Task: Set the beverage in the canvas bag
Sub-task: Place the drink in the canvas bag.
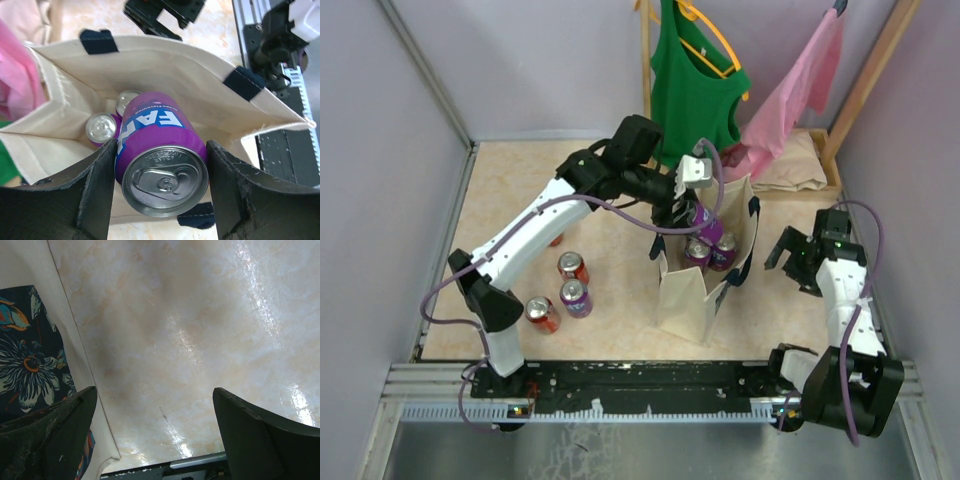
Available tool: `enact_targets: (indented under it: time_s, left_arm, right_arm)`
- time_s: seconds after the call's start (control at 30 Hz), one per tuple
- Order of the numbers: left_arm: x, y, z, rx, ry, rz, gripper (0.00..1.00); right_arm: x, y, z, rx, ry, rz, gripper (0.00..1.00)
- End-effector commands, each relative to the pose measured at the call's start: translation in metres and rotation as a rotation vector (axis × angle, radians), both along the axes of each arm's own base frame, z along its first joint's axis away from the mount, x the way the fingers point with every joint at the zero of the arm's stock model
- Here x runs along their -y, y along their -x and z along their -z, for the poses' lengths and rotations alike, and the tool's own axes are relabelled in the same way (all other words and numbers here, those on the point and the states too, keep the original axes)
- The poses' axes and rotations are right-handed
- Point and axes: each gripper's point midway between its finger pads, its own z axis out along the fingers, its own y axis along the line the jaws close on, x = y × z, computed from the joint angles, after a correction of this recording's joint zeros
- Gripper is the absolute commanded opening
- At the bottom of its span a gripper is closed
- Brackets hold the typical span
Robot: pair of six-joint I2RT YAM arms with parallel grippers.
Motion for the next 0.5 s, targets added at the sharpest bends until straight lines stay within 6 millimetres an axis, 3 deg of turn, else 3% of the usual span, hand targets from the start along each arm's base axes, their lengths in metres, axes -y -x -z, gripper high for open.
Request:
enact_targets:
  time_s: [0.0, 0.23, 0.47]
  left_arm:
    - [0.001, 0.019, -0.003, 0.011, 0.021, 0.12, 0.0]
    - [0.028, 0.017, 0.048, 0.024, -0.079, 0.206, 0.0]
    - [0.039, 0.026, 0.082, 0.04, -0.159, 0.29, 0.0]
  right_arm:
    - [0.002, -0.005, -0.006, 0.04, -0.001, 0.002, 0.99]
    - [0.0, -0.007, -0.006, 0.049, -0.011, 0.006, 0.99]
    - [0.001, -0.005, -0.008, 0.054, -0.005, 0.012, 0.99]
